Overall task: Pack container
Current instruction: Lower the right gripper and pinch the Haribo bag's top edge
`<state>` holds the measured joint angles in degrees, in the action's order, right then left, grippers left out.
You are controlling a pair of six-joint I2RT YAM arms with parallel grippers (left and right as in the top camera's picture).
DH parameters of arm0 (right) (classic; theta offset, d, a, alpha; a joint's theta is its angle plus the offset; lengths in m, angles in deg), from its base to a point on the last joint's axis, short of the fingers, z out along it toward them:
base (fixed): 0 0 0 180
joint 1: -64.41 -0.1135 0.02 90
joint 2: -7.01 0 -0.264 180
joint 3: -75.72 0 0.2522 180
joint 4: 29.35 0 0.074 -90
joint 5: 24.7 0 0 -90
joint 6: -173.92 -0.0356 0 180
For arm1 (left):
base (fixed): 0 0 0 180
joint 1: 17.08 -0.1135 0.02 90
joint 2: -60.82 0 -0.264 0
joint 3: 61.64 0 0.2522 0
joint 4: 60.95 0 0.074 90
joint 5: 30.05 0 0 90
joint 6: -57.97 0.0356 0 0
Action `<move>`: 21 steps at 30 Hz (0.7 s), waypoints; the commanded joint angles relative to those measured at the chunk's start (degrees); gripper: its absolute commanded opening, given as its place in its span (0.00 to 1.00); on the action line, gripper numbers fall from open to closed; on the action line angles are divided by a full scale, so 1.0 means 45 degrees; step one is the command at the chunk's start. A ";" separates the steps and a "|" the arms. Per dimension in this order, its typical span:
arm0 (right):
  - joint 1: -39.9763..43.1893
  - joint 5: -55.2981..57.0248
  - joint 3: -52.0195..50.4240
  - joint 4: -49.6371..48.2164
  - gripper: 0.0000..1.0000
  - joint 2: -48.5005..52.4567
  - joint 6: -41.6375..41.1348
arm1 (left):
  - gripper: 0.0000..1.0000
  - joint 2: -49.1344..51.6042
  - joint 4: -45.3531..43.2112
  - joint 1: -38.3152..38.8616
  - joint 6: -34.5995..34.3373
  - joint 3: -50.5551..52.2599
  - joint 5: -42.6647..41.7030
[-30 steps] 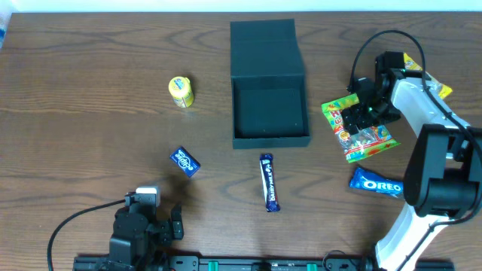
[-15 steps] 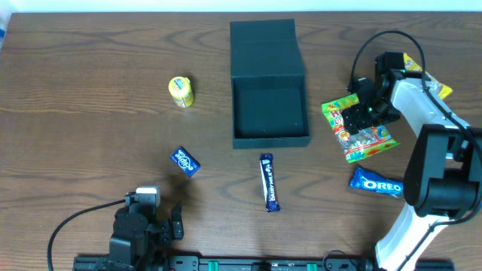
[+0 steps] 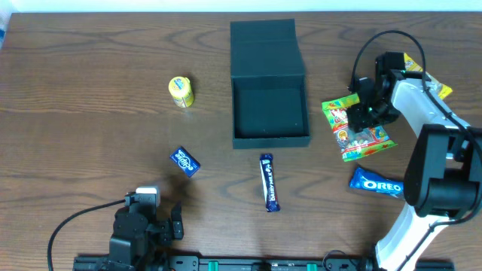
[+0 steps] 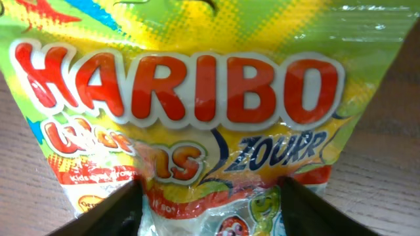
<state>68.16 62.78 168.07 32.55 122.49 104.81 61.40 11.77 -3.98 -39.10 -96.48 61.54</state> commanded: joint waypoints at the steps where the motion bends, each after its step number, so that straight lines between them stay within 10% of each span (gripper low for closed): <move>1: 0.0092 -0.0165 -0.0253 0.0068 0.57 0.0199 -0.0185 | 0.95 -0.0083 0.0835 -0.0073 -0.0146 0.0160 0.0355; 21: 0.0092 -0.0262 -0.0253 0.0102 0.17 0.0199 -0.0835 | 0.95 -0.0083 0.0835 -0.0073 -0.0146 0.0160 0.0350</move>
<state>68.16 62.21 168.07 32.73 122.34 102.36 61.37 11.77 -3.98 -39.10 -96.48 61.54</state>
